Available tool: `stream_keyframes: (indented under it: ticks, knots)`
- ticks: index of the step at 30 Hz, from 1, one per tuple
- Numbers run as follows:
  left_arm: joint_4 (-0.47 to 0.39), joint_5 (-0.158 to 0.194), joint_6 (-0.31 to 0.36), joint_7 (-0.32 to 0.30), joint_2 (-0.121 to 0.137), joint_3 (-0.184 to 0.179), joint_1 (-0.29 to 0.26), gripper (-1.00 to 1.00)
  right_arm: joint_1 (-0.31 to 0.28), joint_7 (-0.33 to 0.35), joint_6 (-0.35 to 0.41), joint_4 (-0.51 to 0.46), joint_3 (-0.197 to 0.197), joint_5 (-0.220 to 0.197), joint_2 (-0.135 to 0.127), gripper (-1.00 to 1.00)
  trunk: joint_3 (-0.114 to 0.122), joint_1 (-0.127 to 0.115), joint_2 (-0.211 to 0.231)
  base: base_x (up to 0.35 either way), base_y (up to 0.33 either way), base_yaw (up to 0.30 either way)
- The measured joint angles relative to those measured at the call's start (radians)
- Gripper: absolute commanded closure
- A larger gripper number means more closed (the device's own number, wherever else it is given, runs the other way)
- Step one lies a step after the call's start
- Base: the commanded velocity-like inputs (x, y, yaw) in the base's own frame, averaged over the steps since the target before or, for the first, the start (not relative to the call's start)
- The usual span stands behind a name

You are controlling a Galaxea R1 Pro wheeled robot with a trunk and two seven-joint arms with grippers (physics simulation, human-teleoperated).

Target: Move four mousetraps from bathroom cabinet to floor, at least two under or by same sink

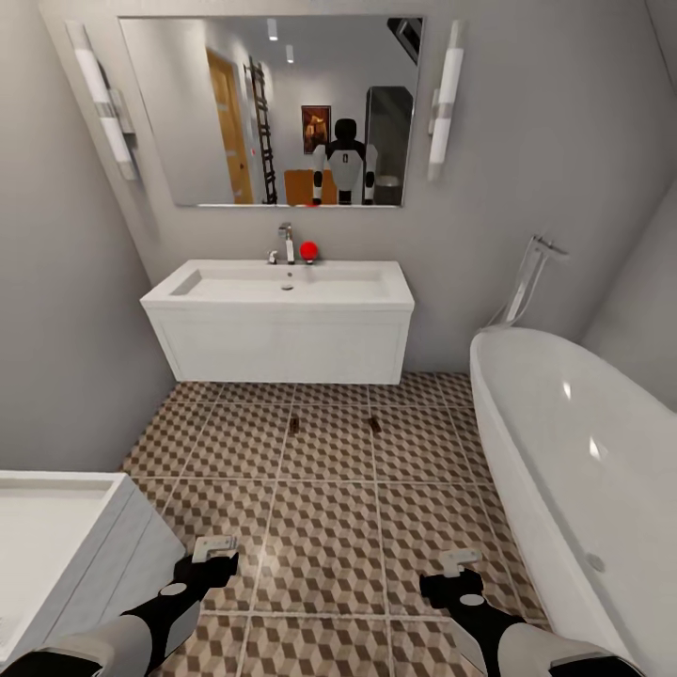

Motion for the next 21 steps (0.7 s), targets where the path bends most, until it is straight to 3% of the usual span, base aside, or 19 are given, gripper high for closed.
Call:
stream_keyframes:
  ticks: [21]
  knots:
    - [0.001,0.0,0.0,0.0,0.0,0.001,0.0,-1.0,0.0,0.004,0.001,0.0,0.0,-0.001,0.001,-1.0,0.066,-0.081,0.147,0.0,0.0,0.0]
